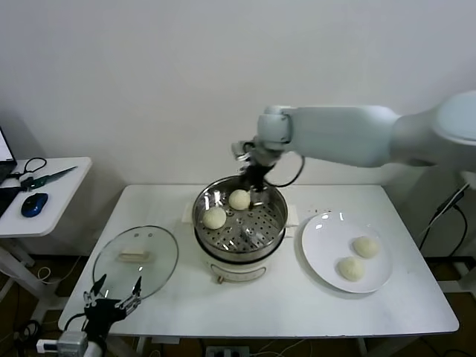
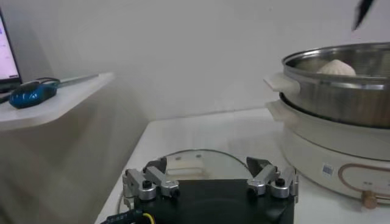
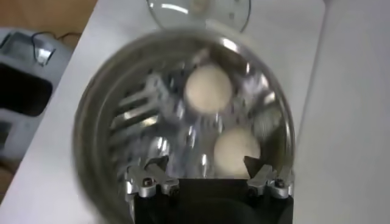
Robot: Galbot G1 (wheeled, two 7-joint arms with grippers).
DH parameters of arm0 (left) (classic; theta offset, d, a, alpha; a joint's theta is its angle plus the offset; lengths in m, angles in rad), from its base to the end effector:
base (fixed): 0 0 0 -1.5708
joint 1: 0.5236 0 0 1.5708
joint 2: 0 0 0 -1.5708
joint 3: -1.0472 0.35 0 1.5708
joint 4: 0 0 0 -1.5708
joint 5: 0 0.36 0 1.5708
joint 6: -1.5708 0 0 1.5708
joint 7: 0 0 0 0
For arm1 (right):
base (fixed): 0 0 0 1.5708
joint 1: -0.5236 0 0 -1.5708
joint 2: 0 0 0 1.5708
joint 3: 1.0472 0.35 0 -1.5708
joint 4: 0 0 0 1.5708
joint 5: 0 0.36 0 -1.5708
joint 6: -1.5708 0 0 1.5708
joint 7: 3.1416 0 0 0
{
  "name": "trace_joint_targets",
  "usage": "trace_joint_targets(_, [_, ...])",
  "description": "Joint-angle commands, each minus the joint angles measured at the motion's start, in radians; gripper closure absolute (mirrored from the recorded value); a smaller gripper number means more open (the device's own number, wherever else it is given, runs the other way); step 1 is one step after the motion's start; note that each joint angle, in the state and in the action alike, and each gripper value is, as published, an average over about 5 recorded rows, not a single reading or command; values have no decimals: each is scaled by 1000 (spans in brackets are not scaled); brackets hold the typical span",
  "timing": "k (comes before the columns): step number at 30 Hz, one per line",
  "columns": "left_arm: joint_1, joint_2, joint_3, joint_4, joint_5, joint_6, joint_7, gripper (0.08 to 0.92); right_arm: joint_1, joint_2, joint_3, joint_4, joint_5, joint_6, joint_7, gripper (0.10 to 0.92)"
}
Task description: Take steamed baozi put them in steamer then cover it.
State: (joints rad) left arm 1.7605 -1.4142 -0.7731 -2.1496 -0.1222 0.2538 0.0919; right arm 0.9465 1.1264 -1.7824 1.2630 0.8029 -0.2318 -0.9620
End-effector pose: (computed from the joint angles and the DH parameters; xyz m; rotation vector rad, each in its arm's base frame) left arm 0.1295 0.0974 -0.2966 0.0559 -2.7702 -0.1698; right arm 0.5722 0.0324 0.0052 1.4306 -1.3441 1.4553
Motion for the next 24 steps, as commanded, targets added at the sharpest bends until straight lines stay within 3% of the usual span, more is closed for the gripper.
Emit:
trace_joint_targets(1, [-17, -2, -1, 14, -1, -1, 1, 177, 193, -467, -231, 243, -176, 71, -78, 203])
trace_joint_targets(11, [-16, -17, 2, 12, 5, 4, 3, 177, -229, -654, 24, 205, -421, 8, 14, 203])
trace_joint_targets(24, [-9, -23, 1, 25, 10, -2, 1, 177, -574, -626, 312, 128, -507, -42, 67, 203])
